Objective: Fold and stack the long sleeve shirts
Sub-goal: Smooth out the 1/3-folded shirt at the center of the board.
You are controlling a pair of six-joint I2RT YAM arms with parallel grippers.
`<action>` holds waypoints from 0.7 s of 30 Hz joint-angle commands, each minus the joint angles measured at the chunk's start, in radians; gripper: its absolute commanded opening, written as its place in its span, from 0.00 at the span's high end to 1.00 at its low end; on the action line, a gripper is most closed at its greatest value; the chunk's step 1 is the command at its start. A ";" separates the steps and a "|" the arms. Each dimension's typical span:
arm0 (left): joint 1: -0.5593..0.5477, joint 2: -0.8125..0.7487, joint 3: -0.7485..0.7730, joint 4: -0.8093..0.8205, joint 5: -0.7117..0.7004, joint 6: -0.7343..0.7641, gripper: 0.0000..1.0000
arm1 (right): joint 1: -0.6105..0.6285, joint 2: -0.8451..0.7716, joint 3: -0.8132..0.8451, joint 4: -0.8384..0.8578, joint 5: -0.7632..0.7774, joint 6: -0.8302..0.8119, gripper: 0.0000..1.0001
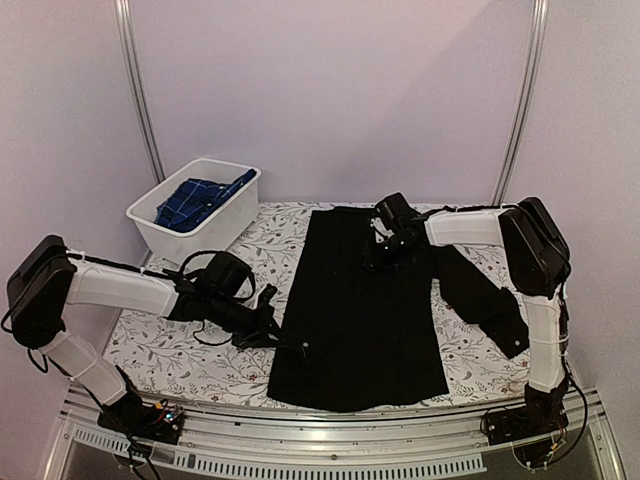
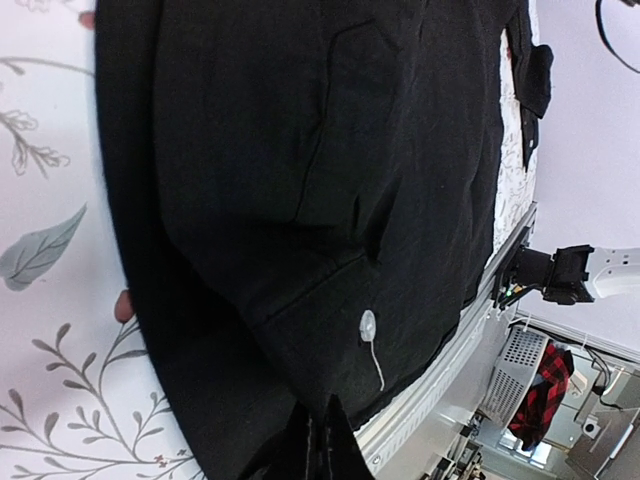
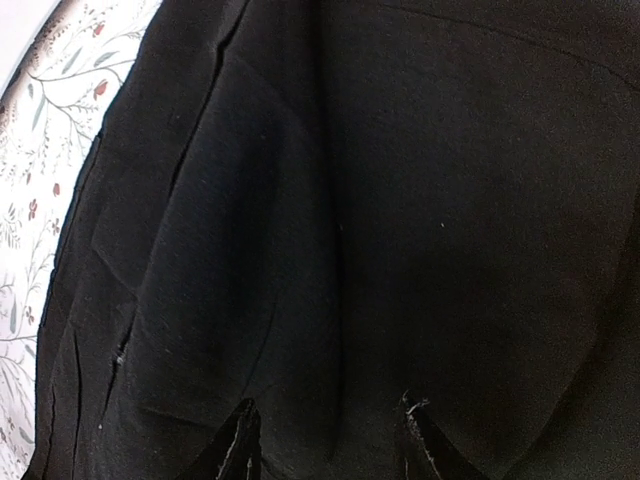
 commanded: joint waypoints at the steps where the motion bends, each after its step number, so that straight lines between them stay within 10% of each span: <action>1: 0.016 -0.008 0.041 -0.012 0.010 0.031 1.00 | 0.016 0.041 0.072 -0.033 0.015 0.000 0.57; 13: 0.046 -0.062 0.091 -0.049 0.040 0.025 1.00 | 0.017 0.099 0.119 -0.085 0.021 -0.009 0.68; 21: 0.051 -0.096 0.098 -0.104 0.060 0.030 1.00 | 0.018 0.085 0.145 -0.116 0.028 -0.010 0.92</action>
